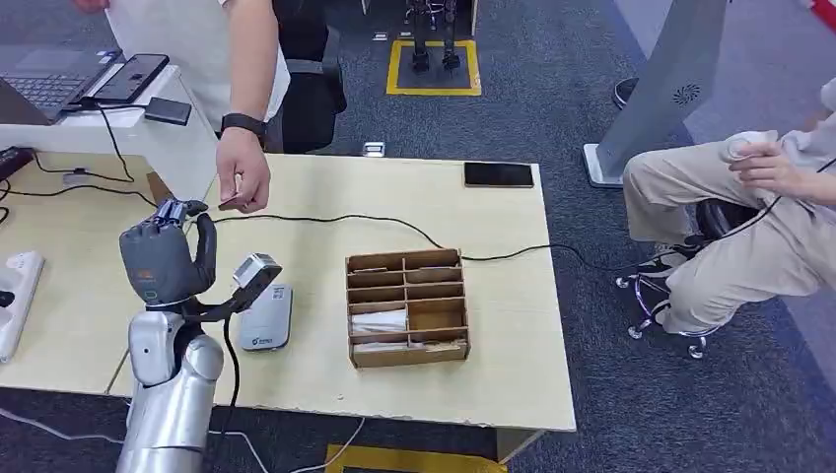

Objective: Pass the card to the sensor for recognition and then transmit it.

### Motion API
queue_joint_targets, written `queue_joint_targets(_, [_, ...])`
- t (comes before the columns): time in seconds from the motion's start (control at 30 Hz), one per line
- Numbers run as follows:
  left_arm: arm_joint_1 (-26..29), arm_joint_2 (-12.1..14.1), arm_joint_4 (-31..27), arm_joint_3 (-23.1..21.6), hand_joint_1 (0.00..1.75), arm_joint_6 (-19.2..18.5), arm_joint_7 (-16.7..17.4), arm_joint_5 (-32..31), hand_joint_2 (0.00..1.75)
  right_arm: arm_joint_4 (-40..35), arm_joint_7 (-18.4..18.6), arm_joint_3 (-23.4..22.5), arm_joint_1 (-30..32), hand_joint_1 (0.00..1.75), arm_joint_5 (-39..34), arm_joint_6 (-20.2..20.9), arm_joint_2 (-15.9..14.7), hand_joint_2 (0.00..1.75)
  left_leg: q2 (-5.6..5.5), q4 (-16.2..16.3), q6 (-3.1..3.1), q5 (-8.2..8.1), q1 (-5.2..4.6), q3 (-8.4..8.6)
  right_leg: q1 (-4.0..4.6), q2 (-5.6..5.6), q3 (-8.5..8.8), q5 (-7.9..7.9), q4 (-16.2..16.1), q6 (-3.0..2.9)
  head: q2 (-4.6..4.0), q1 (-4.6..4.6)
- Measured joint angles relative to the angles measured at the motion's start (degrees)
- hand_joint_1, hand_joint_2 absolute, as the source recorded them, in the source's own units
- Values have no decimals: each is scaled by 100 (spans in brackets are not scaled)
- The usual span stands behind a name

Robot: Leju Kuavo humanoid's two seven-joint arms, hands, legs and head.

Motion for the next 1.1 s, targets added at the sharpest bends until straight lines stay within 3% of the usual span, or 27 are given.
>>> queue_joint_targets(0.13, [8,-26,2,125,175,0,64,-341,175,13,-20,0,-4,0,-7,-11,-2,175,0,0,0,0,0,-1,0,0,0,0,0,0,-2,0])
queue_joint_targets(0.37, [212,177,103,162,175,0,772,-1062,175,55,-24,0,-3,0,-9,4,-35,175,0,-1,0,0,1,-2,1,0,-1,-1,0,0,0,0])
queue_joint_targets(0.8, [564,448,802,133,175,0,1644,-1355,175,68,-37,-37,-5,0,83,39,-46,175,1,0,0,0,0,-1,0,1,-2,-1,0,0,0,0])
queue_joint_targets(1.1, [674,522,1471,-2,175,0,2005,-1372,175,63,-15,-105,-11,0,61,46,-46,175,1,-1,0,0,0,-2,0,0,-4,-1,0,0,0,0])
